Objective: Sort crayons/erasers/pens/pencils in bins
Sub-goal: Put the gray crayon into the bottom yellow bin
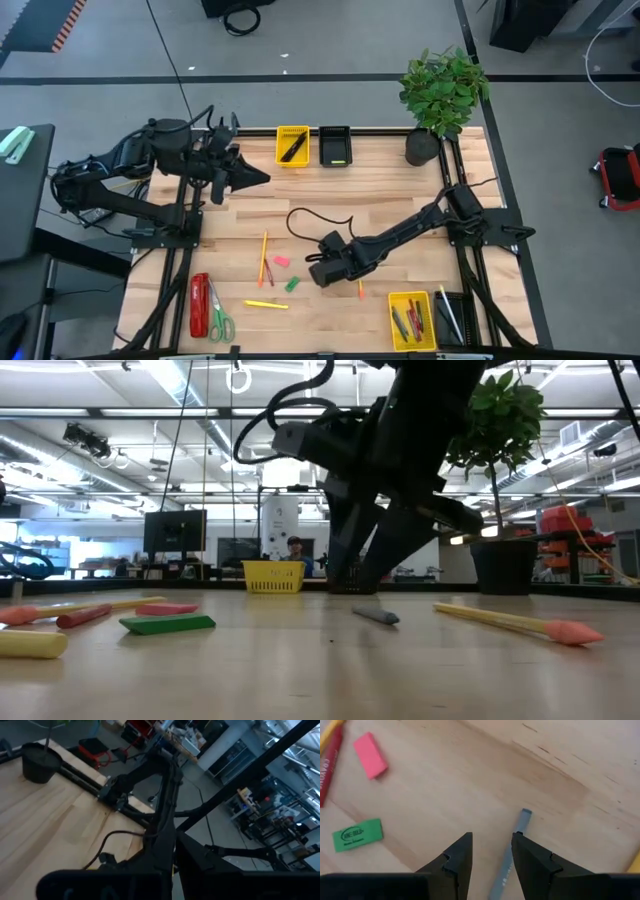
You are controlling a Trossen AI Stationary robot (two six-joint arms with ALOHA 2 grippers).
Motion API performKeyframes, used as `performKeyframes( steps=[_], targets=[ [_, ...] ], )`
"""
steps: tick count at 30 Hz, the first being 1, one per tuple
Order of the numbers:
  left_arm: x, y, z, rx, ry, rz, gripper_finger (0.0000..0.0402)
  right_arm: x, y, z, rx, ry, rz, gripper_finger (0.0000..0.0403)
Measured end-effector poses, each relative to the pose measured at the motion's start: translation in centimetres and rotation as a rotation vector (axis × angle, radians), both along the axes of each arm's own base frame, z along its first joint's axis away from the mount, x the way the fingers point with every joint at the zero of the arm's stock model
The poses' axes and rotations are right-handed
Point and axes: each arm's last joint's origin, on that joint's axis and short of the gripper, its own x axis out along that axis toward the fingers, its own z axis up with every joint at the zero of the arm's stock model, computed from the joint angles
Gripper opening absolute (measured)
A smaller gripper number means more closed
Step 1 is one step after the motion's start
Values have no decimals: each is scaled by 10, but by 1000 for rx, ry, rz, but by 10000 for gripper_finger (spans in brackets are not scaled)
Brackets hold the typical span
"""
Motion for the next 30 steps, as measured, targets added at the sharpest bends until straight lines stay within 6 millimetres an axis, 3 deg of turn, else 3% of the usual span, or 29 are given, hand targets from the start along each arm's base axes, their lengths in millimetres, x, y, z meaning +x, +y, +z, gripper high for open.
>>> performKeyframes(
  steps=[6,20,30],
  targets=[
    [0,0,3,-16,-31,2,35,-2,5,6,9,-5,39,142],
    [0,0,4,-53,-38,6,25,-3,-1,1,28,-2,-94,142],
    [0,0,7,-30,-64,1,36,-6,-8,-4,-108,-7,-77,142]
  ],
)
